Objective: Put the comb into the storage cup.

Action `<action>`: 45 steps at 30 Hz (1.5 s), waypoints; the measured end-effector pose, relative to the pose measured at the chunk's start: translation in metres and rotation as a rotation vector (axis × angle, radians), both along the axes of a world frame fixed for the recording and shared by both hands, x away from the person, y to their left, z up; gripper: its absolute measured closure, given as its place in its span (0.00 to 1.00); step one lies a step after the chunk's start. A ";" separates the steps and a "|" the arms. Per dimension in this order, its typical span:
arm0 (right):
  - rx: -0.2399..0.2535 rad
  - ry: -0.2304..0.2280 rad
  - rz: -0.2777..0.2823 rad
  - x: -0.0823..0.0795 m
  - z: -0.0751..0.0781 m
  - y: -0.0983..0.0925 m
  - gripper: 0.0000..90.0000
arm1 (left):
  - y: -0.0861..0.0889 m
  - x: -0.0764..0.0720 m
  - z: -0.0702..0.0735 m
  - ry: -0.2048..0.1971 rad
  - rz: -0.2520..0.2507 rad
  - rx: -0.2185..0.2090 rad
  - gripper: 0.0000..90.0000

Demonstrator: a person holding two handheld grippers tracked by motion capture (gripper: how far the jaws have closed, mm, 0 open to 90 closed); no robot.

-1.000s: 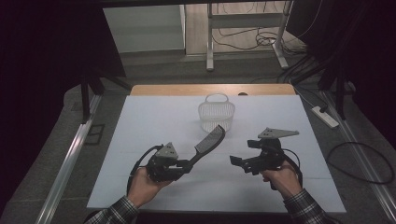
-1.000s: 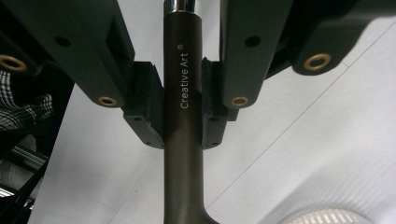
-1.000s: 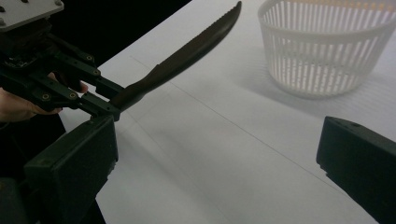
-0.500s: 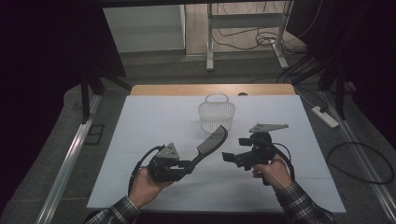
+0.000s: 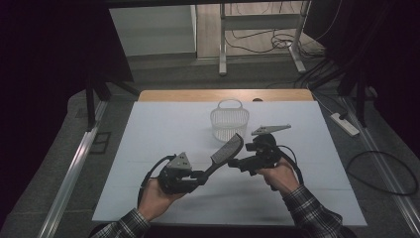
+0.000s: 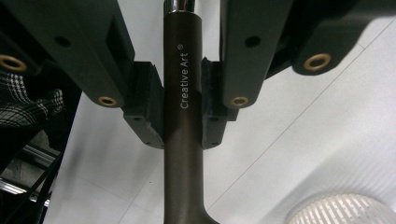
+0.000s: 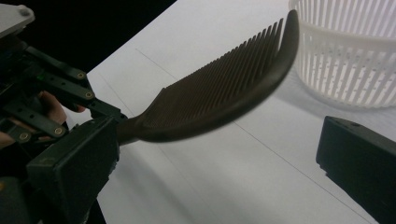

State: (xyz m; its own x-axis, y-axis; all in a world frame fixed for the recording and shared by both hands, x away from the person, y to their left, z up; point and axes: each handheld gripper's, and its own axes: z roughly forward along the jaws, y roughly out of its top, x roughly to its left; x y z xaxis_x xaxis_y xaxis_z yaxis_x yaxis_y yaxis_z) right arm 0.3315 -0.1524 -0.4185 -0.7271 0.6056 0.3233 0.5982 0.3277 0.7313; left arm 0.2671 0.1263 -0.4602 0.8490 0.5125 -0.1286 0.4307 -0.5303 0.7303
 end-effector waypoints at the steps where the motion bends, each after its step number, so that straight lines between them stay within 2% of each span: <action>1: 0.000 0.000 0.000 0.000 0.000 0.000 0.00 | 0.000 0.000 0.000 0.000 0.000 0.000 0.80; 4: 0.024 0.038 0.005 0.006 0.000 0.005 0.00 | 0.000 0.000 0.000 0.002 -0.001 -0.001 0.80; 10: 0.037 0.078 0.000 0.012 -0.001 0.011 0.00 | 0.000 -0.001 0.000 -0.002 -0.001 -0.004 0.80; 18: 0.044 0.113 -0.002 0.018 -0.003 0.018 0.01 | 0.001 -0.001 0.000 -0.003 -0.005 -0.002 0.80; 21: 0.056 0.127 -0.008 0.020 -0.004 0.019 0.07 | 0.001 -0.001 0.000 -0.004 -0.004 0.000 0.80; 22: 0.072 0.134 -0.011 0.020 -0.003 0.018 0.14 | 0.001 0.000 0.000 -0.004 -0.005 0.001 0.80; 24: 0.078 0.135 -0.009 0.021 -0.003 0.018 0.21 | 0.000 -0.001 0.000 -0.002 -0.007 0.003 0.80; 25: 0.078 0.135 -0.009 0.021 -0.003 0.018 0.21 | 0.000 -0.001 0.000 -0.002 -0.007 0.003 0.80; 26: 0.089 0.139 -0.007 0.021 -0.003 0.017 0.29 | 0.000 0.000 -0.001 -0.001 -0.007 0.005 0.80; 28: 0.102 0.145 -0.004 0.021 -0.003 0.016 0.37 | 0.000 0.000 -0.001 0.000 -0.008 0.008 0.80; 29: 0.102 0.145 -0.004 0.021 -0.003 0.016 0.37 | 0.000 0.000 -0.001 0.000 -0.008 0.008 0.80; 33: 0.126 0.156 -0.001 0.020 -0.002 0.015 0.52 | -0.001 0.000 -0.002 0.000 -0.008 0.017 0.80; 40: 0.152 0.172 -0.012 0.019 -0.003 0.014 0.65 | -0.002 0.000 -0.003 0.001 -0.008 0.022 0.80; 45: 0.178 0.190 -0.025 0.021 -0.004 0.010 0.80 | -0.002 0.000 -0.003 -0.001 -0.013 0.020 0.80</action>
